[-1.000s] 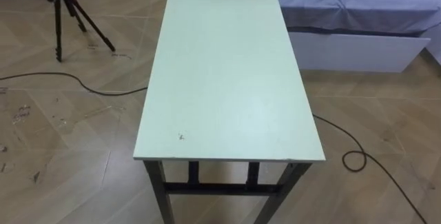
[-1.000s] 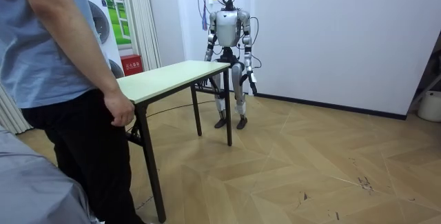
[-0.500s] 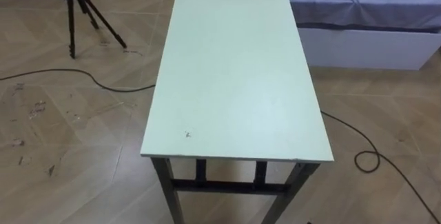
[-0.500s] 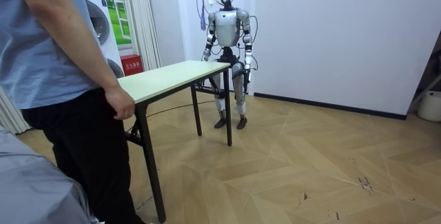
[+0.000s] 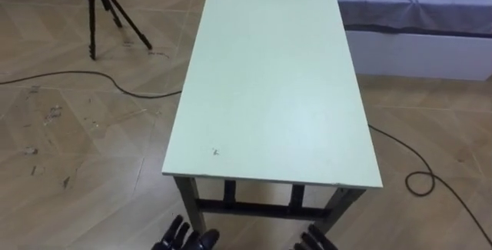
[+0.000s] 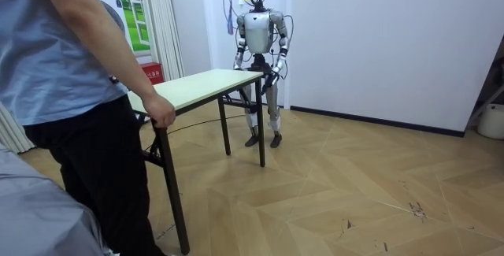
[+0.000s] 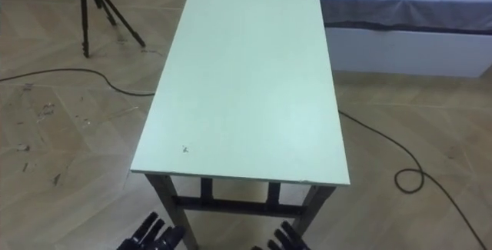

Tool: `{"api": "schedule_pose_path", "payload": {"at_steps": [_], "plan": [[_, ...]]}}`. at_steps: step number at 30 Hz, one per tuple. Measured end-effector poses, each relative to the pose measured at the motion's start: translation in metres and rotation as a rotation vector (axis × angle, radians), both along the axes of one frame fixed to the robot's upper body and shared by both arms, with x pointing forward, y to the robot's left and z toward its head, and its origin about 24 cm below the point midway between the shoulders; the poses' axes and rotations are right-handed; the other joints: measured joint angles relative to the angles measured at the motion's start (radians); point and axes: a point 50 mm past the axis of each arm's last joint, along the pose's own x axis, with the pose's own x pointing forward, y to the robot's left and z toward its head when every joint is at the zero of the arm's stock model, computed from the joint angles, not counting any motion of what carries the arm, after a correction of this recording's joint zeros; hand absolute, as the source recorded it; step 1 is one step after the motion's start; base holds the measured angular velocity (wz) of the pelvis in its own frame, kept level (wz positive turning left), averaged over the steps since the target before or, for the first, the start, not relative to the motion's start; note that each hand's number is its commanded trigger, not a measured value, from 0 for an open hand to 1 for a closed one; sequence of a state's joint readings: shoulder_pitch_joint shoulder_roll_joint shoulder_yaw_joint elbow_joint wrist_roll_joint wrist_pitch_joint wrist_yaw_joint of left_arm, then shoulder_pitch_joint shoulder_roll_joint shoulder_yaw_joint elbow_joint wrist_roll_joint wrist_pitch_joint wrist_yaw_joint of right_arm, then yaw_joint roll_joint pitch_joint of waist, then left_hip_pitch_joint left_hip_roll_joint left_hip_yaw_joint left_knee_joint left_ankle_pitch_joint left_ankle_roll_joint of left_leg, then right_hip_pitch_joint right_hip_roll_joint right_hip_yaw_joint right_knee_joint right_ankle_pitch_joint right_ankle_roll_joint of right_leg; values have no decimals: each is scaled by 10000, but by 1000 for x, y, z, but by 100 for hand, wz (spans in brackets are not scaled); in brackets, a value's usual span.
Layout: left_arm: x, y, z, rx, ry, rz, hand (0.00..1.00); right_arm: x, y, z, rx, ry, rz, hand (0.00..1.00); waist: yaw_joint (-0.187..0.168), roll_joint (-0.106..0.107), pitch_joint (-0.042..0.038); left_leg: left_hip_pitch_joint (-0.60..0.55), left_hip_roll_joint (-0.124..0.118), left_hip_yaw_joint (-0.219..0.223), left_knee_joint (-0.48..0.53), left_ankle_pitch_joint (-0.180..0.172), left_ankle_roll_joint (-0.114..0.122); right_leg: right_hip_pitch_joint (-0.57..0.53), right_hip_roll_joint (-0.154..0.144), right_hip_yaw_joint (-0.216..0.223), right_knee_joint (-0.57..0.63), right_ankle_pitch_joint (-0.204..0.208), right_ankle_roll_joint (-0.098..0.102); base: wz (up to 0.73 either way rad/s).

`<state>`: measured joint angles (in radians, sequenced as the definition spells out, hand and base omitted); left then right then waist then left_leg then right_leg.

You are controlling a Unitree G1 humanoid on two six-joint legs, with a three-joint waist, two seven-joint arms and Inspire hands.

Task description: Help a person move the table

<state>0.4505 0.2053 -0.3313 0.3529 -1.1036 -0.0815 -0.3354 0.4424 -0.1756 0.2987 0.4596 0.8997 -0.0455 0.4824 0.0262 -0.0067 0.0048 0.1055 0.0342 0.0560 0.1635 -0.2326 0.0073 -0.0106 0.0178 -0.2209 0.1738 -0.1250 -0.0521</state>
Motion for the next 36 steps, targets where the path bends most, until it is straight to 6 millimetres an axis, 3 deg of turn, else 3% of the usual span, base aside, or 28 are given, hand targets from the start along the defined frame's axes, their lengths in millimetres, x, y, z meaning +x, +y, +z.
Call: {"api": "schedule_pose_path", "payload": {"at_steps": [3, 7, 16, 22, 36], "plan": [[6, -19, 12, -1118, -467, -129, 0, 5, 16, 10, 750, -472, 372, 0, -55, 0, 1, -29, -24, -14, 1, 0, 0, -70, -22, 18, 3, -10, 16, 0], [15, -35, 27, -1743, -1177, -861, 0, 17, 24, 22, 960, -1186, 1196, 0, -119, 32, 3, -155, -69, -8, 7, 0, 2, -306, -64, 69, 153, -16, 28, -2], [22, -34, 40, -2215, -1641, -1229, 0, 29, 26, 27, 1146, -1497, 1650, 0, -478, 161, 16, -232, -104, -18, 49, 3, 5, -439, -103, 141, 352, -31, 52, 0], [32, -37, 50, -3520, -1716, -706, 0, 47, 29, 39, 1349, -2101, 1867, 0, -628, 78, 65, -137, -121, 7, 50, 3, 6, -429, -104, 248, 445, -33, 57, -4], [49, -34, 53, -3595, -1216, -398, 0, 71, 28, 50, 895, -2349, 1940, 0, -477, 26, 136, 38, -82, 126, 8, 3, 7, -299, -66, 281, 495, -3, 8, -1]]}}
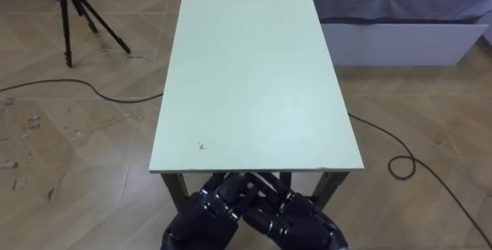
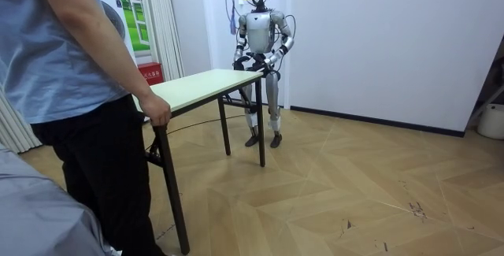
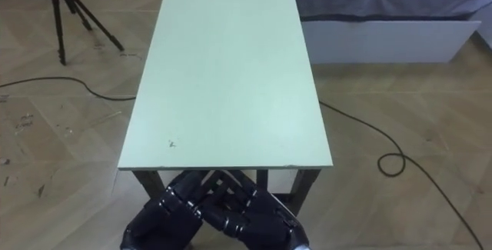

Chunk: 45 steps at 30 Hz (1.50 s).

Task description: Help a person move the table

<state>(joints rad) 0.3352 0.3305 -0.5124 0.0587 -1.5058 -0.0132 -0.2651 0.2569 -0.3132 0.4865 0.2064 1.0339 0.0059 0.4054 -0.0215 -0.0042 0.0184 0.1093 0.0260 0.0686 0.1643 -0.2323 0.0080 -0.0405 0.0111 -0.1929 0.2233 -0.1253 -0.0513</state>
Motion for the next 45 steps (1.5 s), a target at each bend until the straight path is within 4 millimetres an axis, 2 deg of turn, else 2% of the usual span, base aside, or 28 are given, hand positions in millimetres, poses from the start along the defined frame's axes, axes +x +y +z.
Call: {"api": "schedule_pose_path", "payload": {"at_steps": [6, 21, 29, 34, 39, 45], "plan": [[3, 0, 1, 83, 66, -16, 0, 2, 1, 3, -59, 28, 13, 0, 18, 74, 45, 37, 6, -1, -9, 1, 1, 39, 2, -2, 2, 11, -15, 0], [8, 6, 1, 261, 161, 314, 0, 2, 1, 3, 199, 275, -188, 0, 48, 82, 44, 65, 2, -7, 18, 3, 3, 35, -15, -25, -8, 15, -19, 0], [12, 16, 2, 413, 349, 845, 0, 4, -1, 4, 1235, 1049, -1063, 0, 112, 76, 45, 36, -20, 16, 44, 25, 30, 6, -53, -27, 56, 32, -26, 0], [18, 31, 2, 866, 620, 1587, 0, 7, -8, 4, 1119, 1274, -1659, 0, 335, 78, 44, 33, -40, -8, 8, 30, 34, -6, -62, 21, 142, 32, -26, -2], [19, 31, 0, 983, 952, 1821, 0, 10, -15, 3, 1066, 1505, -2249, 0, 314, 151, 1, 77, -12, 39, 31, 44, 26, 68, -35, -15, 131, 69, -52, 0], [22, 35, -4, 1268, 1307, 1945, 0, 16, -31, 3, 771, 1648, -3133, 0, 262, 195, 23, 171, 3, 105, 20, 64, 20, 79, -32, 16, 71, 67, -73, -5]]}}
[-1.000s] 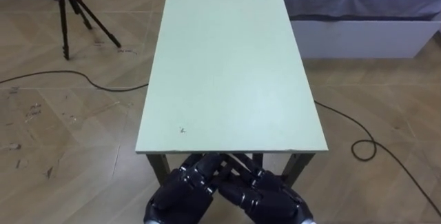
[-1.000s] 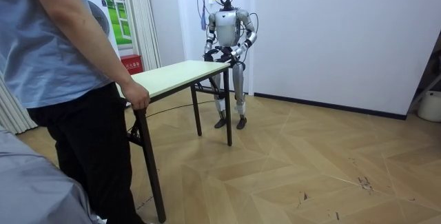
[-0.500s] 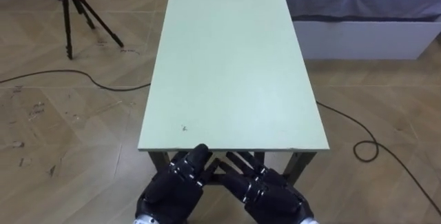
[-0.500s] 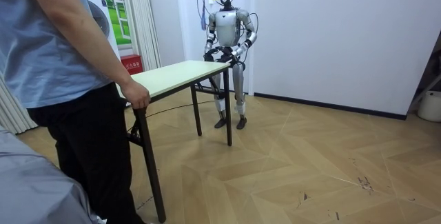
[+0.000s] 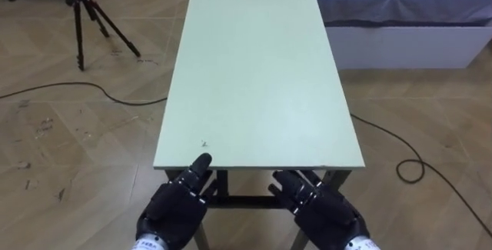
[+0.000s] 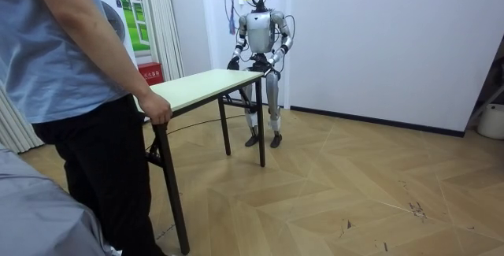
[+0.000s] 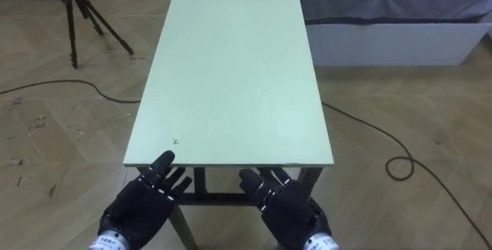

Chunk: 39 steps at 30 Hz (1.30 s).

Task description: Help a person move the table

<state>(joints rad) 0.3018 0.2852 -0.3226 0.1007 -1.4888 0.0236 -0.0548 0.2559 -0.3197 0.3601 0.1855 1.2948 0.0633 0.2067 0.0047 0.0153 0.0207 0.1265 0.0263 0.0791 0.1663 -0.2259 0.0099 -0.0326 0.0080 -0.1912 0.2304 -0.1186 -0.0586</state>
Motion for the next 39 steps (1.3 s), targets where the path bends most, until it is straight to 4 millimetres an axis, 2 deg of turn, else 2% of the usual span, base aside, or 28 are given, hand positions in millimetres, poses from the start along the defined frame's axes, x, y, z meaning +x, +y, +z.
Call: {"api": "schedule_pose_path", "payload": {"at_steps": [12, 26, 29, 34, 39], "plan": [[-1, 3, -4, 440, 397, -206, 0, 6, -16, 1, -400, 463, -1160, 0, 28, 46, -9, 83, 48, 40, -56, -1, -13, 90, 78, 32, -82, 19, -28, 0], [-2, 6, -13, 287, 1086, 87, 0, 6, -12, 0, 253, 717, -1581, 0, 61, 74, -33, 117, 79, 15, -47, 23, -55, 140, 98, 35, -101, 44, -71, 0], [3, 5, -11, 291, 1157, 150, 0, 8, -8, 1, 397, 757, -1705, 0, 68, 75, -34, 72, 86, 36, -41, 37, -79, 101, 110, 34, -107, 64, -101, 0], [27, -5, 0, -484, 873, 521, 0, 17, 1, 3, 1079, 1101, -2205, 0, 91, 81, -29, 40, 99, 49, -78, 66, -123, 48, 134, 67, -99, 98, -152, -3], [33, -6, 3, -711, 918, 904, 0, 24, 9, 5, 1364, 1295, -2541, 0, 233, 81, -25, 18, 131, 163, -144, 125, -187, -63, 182, 138, -101, 141, -215, -6]]}}
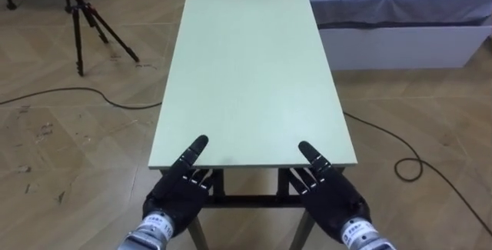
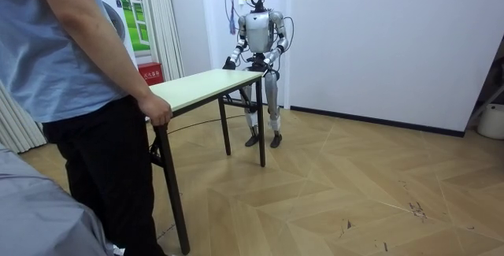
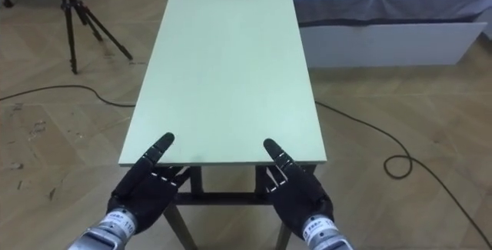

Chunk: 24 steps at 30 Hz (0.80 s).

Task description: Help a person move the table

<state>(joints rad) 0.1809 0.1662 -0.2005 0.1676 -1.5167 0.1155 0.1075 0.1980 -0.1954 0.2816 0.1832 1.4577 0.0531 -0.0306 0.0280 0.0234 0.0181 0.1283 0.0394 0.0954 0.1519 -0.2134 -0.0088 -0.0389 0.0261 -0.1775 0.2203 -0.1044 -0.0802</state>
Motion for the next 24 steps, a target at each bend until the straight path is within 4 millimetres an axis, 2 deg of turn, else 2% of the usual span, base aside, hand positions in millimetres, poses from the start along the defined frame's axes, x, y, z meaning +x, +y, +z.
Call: {"api": "schedule_pose_path", "payload": {"at_steps": [4, 10, 22, 23, 24], "plan": [[4, 0, 2, 36, -72, 47, 0, 5, 1, 3, -36, -60, 0, 0, 60, -5, 10, -138, 18, 79, 56, 42, -20, -203, 29, 105, 5, 60, -50, -8], [13, 1, 10, 116, -203, 170, 0, 14, 4, 8, -29, -234, -21, 0, 40, -96, 89, -540, -1, 84, 225, 108, -21, -533, 2, 130, -2, 148, -14, -1], [19, -3, 14, 38, 104, 726, 0, 18, 10, 10, 143, -174, -330, 0, 7, -120, 105, -664, 2, 68, 344, 107, -22, -583, -13, 109, -1, 256, -85, 0], [19, -3, 14, 20, 110, 750, 31, 18, 10, 10, 153, -172, -334, 7, 15, -120, 105, -667, 2, 67, 341, 107, -22, -583, -13, 109, -2, 256, -85, 0], [20, -3, 14, 7, 112, 772, 100, 18, 10, 10, 196, -166, -355, 100, 21, -117, 107, -681, 2, 70, 334, 107, -22, -585, -13, 109, -6, 255, -84, 0]]}}
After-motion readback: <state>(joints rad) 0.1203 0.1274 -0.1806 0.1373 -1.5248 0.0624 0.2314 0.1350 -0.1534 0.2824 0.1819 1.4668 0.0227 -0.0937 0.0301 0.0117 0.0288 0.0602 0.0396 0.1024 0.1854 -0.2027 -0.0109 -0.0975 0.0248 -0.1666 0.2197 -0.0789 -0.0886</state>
